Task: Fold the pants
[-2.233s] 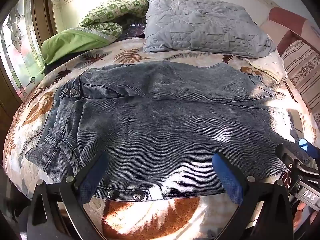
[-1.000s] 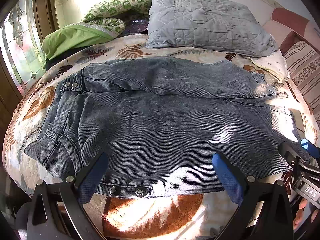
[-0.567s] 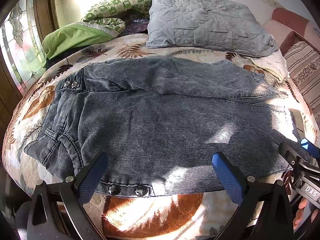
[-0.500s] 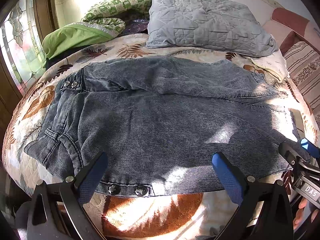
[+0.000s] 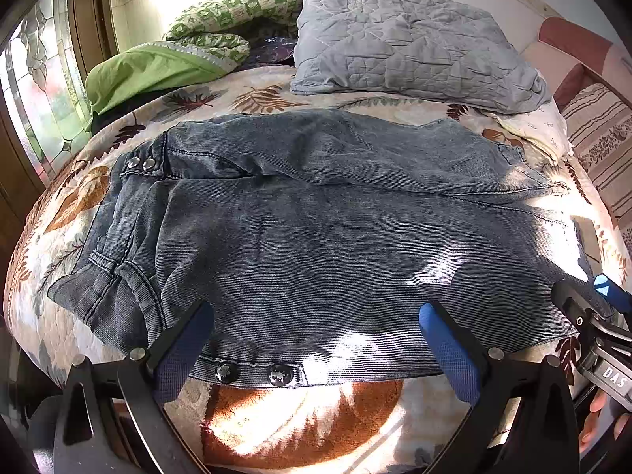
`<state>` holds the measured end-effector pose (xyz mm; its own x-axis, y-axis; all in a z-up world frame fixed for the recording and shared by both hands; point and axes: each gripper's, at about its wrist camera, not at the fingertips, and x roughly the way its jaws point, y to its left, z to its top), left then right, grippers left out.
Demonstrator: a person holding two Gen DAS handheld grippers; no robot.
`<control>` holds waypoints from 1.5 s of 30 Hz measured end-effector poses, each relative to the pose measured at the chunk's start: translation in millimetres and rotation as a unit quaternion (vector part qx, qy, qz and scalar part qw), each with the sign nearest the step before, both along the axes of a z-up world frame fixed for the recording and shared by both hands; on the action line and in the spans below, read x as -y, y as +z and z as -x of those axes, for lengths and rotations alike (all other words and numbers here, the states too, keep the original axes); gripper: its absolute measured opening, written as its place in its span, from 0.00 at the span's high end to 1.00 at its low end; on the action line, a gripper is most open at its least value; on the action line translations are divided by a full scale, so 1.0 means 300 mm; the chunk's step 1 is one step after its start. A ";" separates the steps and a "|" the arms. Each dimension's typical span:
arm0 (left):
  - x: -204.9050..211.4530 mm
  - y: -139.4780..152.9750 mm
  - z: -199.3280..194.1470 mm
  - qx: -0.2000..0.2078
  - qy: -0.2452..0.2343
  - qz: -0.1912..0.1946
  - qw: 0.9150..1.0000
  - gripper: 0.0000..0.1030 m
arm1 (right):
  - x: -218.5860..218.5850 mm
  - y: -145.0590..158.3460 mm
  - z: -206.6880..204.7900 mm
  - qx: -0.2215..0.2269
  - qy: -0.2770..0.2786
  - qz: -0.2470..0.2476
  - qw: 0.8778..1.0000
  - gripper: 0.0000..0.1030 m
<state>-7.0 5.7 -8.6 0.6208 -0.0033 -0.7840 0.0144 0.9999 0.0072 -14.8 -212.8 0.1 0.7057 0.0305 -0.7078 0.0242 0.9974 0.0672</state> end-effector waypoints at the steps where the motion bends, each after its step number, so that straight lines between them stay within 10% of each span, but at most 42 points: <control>1: 0.000 0.000 0.000 0.000 0.000 0.000 1.000 0.00 | 0.000 0.000 0.000 -0.001 0.000 0.000 1.000 0.00; 12: -0.021 0.012 0.002 0.001 0.005 0.006 1.000 0.00 | 0.002 0.003 0.000 0.001 0.000 -0.001 1.000 0.00; 17: -0.215 0.062 0.012 0.010 0.075 0.078 0.994 0.00 | 0.071 -0.005 0.011 -0.010 -0.008 -0.059 0.998 0.00; 20: -0.446 0.067 0.018 0.005 0.171 0.140 0.975 0.00 | 0.178 -0.019 0.047 -0.017 -0.037 -0.129 0.991 0.00; 25: -0.760 0.004 0.057 -0.012 0.303 0.250 0.919 0.00 | 0.356 -0.052 0.130 -0.033 -0.089 -0.271 0.958 0.00; 32: -0.871 -0.096 0.070 -0.039 0.333 0.345 0.877 0.00 | 0.416 -0.073 0.182 -0.052 -0.099 -0.364 0.925 0.00; 37: -0.851 -0.110 0.045 -0.035 0.326 0.356 0.875 0.01 | 0.454 -0.141 0.172 -0.075 -0.121 -0.412 0.900 0.07; 41: -0.816 -0.078 0.009 -0.017 0.291 0.325 0.900 0.16 | 0.518 -0.155 0.173 -0.071 -0.156 -0.446 0.879 0.14; 45: -0.799 -0.127 -0.003 -0.030 0.283 0.322 0.903 0.20 | 0.570 -0.179 0.140 -0.079 -0.193 -0.441 0.873 0.23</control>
<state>-6.1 245.3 -46.8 0.6216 -0.1657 -0.7656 -0.5194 0.6444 -0.5612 -56.8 -383.9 -53.7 0.6802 0.3946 -0.6178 0.4250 0.4743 0.7710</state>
